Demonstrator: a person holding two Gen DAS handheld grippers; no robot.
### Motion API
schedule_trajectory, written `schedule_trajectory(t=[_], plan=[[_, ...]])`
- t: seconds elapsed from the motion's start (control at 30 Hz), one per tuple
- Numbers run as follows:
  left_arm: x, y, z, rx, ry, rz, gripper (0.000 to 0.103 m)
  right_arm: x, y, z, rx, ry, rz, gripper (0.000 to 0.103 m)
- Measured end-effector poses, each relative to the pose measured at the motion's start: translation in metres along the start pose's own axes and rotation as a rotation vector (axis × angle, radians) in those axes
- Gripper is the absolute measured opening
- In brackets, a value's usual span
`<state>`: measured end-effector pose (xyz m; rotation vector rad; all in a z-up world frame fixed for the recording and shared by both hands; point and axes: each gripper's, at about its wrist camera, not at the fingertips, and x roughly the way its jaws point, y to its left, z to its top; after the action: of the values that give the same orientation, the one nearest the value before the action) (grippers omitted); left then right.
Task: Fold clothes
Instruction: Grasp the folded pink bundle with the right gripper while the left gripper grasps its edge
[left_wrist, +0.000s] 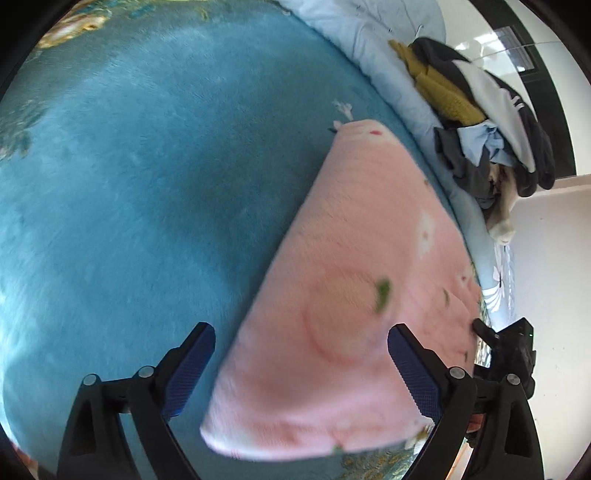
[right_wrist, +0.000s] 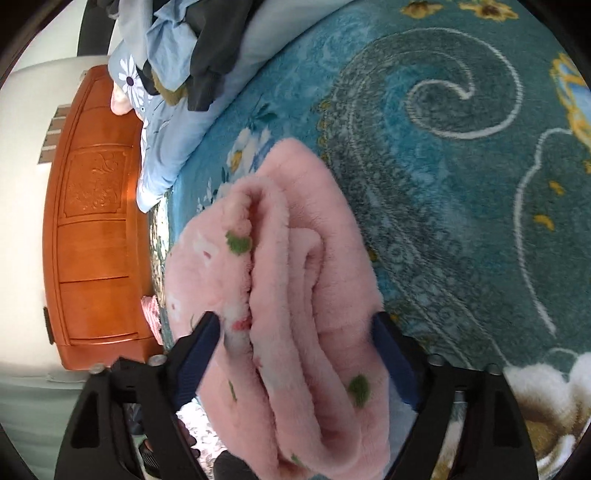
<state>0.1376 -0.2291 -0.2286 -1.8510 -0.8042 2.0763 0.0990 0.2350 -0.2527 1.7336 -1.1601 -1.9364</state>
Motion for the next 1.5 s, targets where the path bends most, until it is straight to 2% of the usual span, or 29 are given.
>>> schedule_trajectory(t=[0.17,0.33,0.47,0.6,0.77,0.8,0.9,1.0,1.07,1.13,1.27,1.4,1.5], plan=[[0.018,0.005,0.009,0.035,0.052,-0.042,0.098,0.014,0.004,0.000,-0.071,0.011,-0.035,0.092],[0.022,0.010,0.006,0.057,0.042,-0.093,0.103,0.017,0.003,-0.004,-0.123,0.024,-0.018,0.097],[0.022,0.012,0.002,0.079,0.034,-0.115,0.103,0.018,-0.001,-0.005,-0.095,0.017,0.008,0.103],[0.021,0.014,-0.001,0.091,0.029,-0.130,0.103,0.016,-0.003,-0.006,-0.091,0.014,0.025,0.103],[0.018,0.014,-0.003,0.058,0.019,-0.125,0.102,0.021,0.012,-0.007,-0.173,0.051,-0.049,0.102],[0.018,0.015,-0.002,0.057,0.016,-0.122,0.102,0.021,0.015,-0.007,-0.181,0.055,-0.068,0.096],[0.016,0.014,-0.002,0.068,0.004,-0.100,0.099,0.021,0.019,-0.008,-0.194,0.055,-0.100,0.089],[0.013,0.010,-0.003,0.095,-0.007,-0.078,0.084,0.020,0.020,-0.009,-0.197,0.050,-0.118,0.080],[0.012,0.007,-0.003,0.101,-0.003,-0.083,0.069,0.020,0.021,-0.009,-0.193,0.047,-0.124,0.077],[0.011,0.001,-0.005,0.118,-0.007,-0.069,0.064,0.019,0.023,-0.009,-0.188,0.046,-0.129,0.068],[0.003,-0.010,-0.009,0.160,-0.033,-0.043,0.043,0.018,0.030,-0.011,-0.178,0.038,-0.123,0.054],[-0.006,-0.022,-0.010,0.196,-0.067,-0.031,0.036,0.016,0.042,-0.013,-0.179,0.038,-0.122,0.045],[-0.019,-0.032,-0.008,0.227,-0.100,-0.041,0.033,0.005,0.058,-0.018,-0.217,0.038,-0.090,0.042]])
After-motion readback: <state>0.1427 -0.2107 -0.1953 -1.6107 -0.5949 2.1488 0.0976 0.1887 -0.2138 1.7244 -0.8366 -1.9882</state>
